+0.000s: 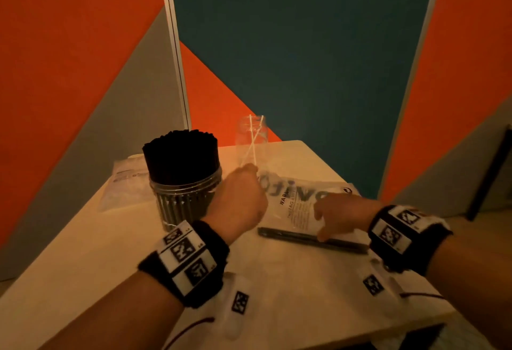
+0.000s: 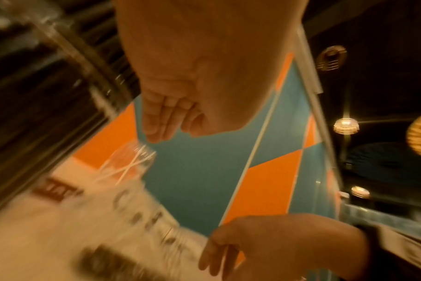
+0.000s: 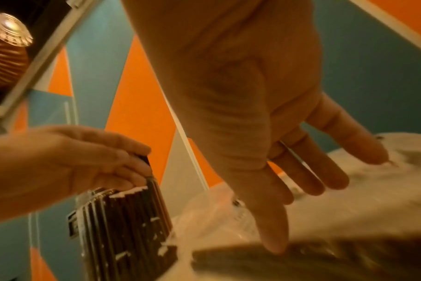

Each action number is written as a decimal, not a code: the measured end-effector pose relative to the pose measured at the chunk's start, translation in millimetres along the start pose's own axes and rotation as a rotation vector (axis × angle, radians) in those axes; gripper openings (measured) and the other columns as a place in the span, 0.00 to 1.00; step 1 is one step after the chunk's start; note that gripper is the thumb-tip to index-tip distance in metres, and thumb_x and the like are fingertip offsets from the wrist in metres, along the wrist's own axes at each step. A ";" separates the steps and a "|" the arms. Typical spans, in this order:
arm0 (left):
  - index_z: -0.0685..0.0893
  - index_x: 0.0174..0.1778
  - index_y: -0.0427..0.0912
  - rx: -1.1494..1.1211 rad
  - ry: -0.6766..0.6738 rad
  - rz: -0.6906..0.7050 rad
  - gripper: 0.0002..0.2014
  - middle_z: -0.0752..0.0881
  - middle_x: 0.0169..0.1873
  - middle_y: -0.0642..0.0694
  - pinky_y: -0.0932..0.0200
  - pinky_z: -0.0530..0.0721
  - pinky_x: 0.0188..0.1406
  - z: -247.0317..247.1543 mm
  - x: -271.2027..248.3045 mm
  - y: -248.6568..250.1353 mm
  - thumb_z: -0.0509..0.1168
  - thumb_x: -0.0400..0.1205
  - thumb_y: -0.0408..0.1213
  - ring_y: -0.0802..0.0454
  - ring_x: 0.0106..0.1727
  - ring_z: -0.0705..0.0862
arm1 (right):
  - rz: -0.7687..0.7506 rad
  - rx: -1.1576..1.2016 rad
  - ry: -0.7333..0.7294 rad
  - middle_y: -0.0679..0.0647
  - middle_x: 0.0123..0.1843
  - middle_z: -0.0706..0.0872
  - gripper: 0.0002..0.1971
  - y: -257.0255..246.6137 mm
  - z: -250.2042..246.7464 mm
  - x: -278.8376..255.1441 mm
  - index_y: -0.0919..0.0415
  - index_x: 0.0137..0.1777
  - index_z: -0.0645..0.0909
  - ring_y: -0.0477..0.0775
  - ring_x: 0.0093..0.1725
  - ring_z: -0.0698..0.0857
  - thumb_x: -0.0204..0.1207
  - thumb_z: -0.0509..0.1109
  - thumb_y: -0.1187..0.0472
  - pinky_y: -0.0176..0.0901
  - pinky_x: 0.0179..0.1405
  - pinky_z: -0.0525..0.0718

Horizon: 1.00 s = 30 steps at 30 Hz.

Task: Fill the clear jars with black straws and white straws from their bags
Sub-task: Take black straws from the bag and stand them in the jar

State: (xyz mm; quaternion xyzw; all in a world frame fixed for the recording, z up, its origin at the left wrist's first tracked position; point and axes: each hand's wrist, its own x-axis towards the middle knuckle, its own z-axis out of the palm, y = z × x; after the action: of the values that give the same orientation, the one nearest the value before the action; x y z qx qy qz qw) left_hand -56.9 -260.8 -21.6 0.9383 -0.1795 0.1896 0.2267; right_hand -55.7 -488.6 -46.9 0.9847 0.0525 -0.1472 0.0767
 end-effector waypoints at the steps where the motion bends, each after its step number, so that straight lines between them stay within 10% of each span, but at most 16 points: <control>1: 0.75 0.70 0.39 -0.044 -0.122 -0.109 0.19 0.82 0.64 0.38 0.55 0.77 0.54 12.4 2.2 -1.0 0.60 0.82 0.32 0.40 0.64 0.82 | 0.004 -0.002 -0.030 0.53 0.68 0.83 0.29 5.0 11.0 -2.5 0.54 0.71 0.80 0.55 0.62 0.82 0.74 0.76 0.40 0.46 0.58 0.83; 5: 0.75 0.69 0.29 -0.289 -0.386 -0.378 0.17 0.78 0.69 0.33 0.57 0.77 0.49 49.6 10.1 -4.3 0.59 0.84 0.29 0.38 0.63 0.81 | -0.067 -0.019 -0.004 0.55 0.63 0.84 0.17 15.6 33.6 -4.9 0.55 0.64 0.82 0.55 0.59 0.82 0.78 0.72 0.51 0.47 0.57 0.83; 10: 0.84 0.51 0.26 -0.908 -0.414 -0.639 0.15 0.86 0.40 0.32 0.53 0.83 0.33 60.1 11.3 -12.8 0.52 0.87 0.26 0.42 0.35 0.84 | -0.090 -0.080 0.049 0.58 0.64 0.84 0.13 27.7 32.7 0.9 0.60 0.64 0.81 0.58 0.62 0.84 0.81 0.70 0.59 0.45 0.59 0.81; 16: 0.89 0.48 0.31 -0.567 -0.593 -0.204 0.06 0.88 0.32 0.57 0.67 0.82 0.34 73.9 -0.8 -14.2 0.67 0.80 0.25 0.62 0.35 0.84 | -0.108 -0.106 0.072 0.60 0.64 0.85 0.12 29.2 29.5 7.7 0.61 0.64 0.82 0.61 0.62 0.84 0.82 0.69 0.62 0.52 0.63 0.83; 20: 0.87 0.50 0.34 -0.466 -0.633 -0.190 0.08 0.90 0.48 0.38 0.54 0.87 0.47 90.8 -3.6 -7.3 0.65 0.79 0.22 0.48 0.48 0.87 | -0.098 -0.064 0.098 0.59 0.63 0.85 0.10 30.3 30.8 9.8 0.61 0.62 0.82 0.60 0.61 0.84 0.83 0.66 0.63 0.49 0.60 0.83; 25: 0.90 0.44 0.36 -0.562 -0.762 -0.095 0.05 0.88 0.42 0.44 0.57 0.83 0.46 89.1 -8.7 0.1 0.68 0.81 0.28 0.50 0.45 0.84 | -0.077 -0.086 0.098 0.59 0.67 0.84 0.21 35.0 33.4 13.0 0.59 0.68 0.80 0.60 0.65 0.83 0.77 0.77 0.58 0.49 0.64 0.81; 30: 0.81 0.70 0.38 -0.040 -0.820 0.162 0.19 0.83 0.64 0.42 0.55 0.76 0.70 88.7 -11.4 13.5 0.68 0.84 0.41 0.46 0.66 0.81 | -0.034 -0.088 0.099 0.58 0.66 0.84 0.25 37.1 31.5 16.6 0.57 0.68 0.80 0.59 0.63 0.84 0.73 0.80 0.54 0.47 0.58 0.81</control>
State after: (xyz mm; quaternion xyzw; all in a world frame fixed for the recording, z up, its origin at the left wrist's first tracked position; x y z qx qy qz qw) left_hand -48.1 -312.9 -95.0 0.9144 -0.3319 -0.1858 0.1388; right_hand -44.1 -529.0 -76.5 0.9855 0.0792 -0.0968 0.1149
